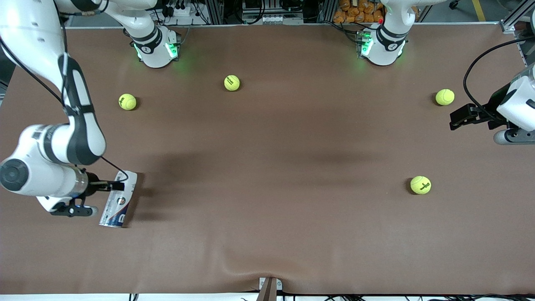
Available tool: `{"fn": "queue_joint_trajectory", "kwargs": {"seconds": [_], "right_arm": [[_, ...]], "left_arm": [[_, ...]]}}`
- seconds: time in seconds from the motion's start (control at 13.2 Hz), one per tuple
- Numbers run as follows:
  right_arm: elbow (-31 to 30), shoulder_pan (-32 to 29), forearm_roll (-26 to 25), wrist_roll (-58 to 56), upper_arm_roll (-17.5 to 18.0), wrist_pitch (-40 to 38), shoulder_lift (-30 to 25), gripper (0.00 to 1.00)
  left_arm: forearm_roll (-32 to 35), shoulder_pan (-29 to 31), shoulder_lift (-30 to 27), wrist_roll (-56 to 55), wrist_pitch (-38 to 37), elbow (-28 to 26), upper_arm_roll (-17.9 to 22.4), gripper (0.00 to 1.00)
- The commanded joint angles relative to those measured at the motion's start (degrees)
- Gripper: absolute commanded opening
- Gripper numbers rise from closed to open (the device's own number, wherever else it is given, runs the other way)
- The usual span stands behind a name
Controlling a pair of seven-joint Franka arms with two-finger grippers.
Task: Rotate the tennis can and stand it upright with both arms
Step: 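Reach the right gripper to the lying tennis can and grasp it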
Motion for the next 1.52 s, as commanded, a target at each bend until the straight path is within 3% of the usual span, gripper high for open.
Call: {"fn": "queue_joint_trajectory", "kwargs": {"seconds": [0.0,0.76,1.44], "right_arm": [[1.0,-1.5,0.8,-2.4,0.6,3.8,2.7,1.00],[-1.4,-3.1,0.9,-7.5,0.7,14.4,7.7,1.00],[-3.3,-3.4,2.4,-7.4,0.7,14.9,8.5,1.00]], "left_arm": [[0.5,0.1,-0.2,0.6,0.1,-0.1,-0.1,1.00],[0.5,0.2,-0.1,1.1,0.1,-0.2,-0.1,1.00],[0.4,0.2,0.1,1.1,0.1,-0.1,0.0,1.00]]}}
